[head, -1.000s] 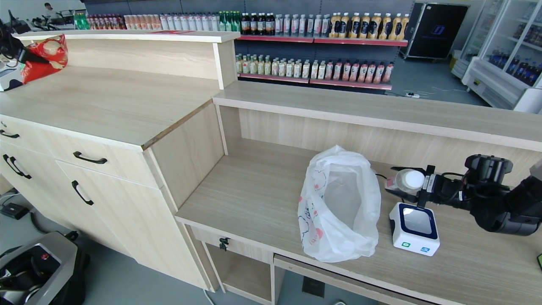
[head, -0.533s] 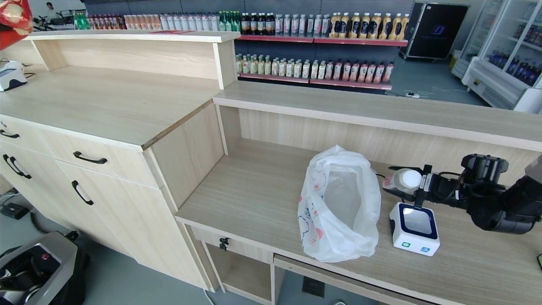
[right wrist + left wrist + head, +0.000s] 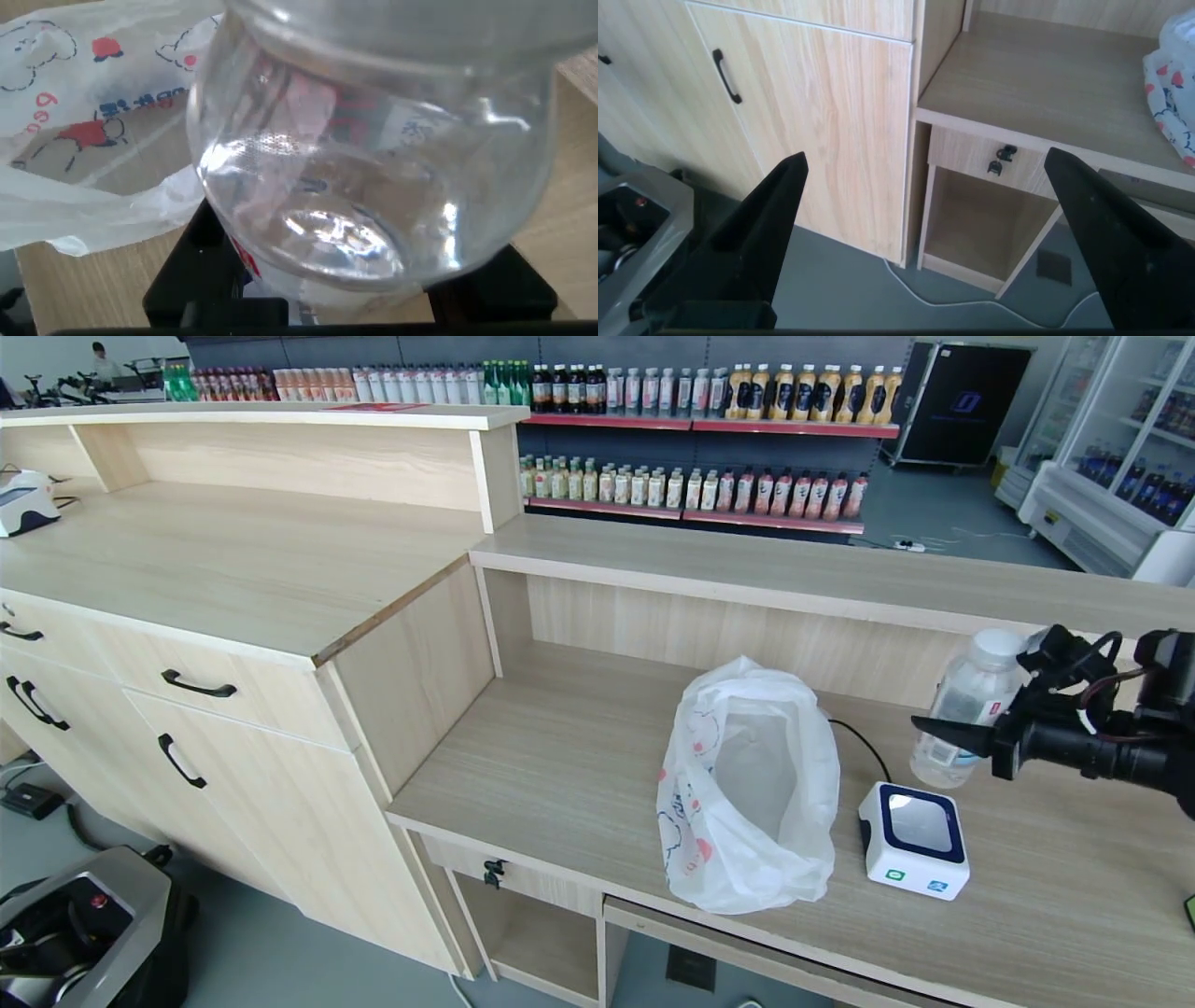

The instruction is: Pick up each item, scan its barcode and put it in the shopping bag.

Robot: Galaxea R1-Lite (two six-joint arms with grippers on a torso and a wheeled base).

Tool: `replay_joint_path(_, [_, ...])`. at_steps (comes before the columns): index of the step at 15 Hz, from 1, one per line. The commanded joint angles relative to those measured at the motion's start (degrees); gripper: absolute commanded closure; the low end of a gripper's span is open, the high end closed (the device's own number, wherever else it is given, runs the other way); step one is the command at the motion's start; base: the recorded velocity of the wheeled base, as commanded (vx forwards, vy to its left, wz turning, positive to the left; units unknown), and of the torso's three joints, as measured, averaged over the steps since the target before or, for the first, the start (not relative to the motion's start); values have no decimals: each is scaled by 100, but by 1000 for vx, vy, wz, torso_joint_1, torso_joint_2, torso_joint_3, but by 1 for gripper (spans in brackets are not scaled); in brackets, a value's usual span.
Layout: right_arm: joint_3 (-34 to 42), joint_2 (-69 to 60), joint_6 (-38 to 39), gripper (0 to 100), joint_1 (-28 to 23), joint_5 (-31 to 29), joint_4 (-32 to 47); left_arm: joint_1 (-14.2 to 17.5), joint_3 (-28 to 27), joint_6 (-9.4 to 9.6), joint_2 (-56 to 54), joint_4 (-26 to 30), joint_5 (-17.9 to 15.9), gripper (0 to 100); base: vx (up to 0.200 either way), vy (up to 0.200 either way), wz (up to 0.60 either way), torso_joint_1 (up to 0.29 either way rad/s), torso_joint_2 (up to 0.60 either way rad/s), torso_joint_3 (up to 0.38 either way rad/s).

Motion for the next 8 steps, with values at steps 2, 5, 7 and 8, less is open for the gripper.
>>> replay_joint_path(2, [837,-1999,1067,100,-496,-1566,1118,4,0,-2,-2,0,2,0,0,0,0,0,0,0])
replay_joint_path(5, [978,-2254,1058,100,-496,-1592,1091,4,0,-2,-2,0,2,0,0,0,0,0,0,0])
replay_joint_path(7, [1048,-2342,1058,100,-522,-1619,1109,4,0,-2,-2,0,2,0,0,0,0,0,0,0])
replay_joint_path(8, [995,-2342,1085,100,-505,-1671,1074,4,0,-2,-2,0,2,0,0,0,600,2,7,-7])
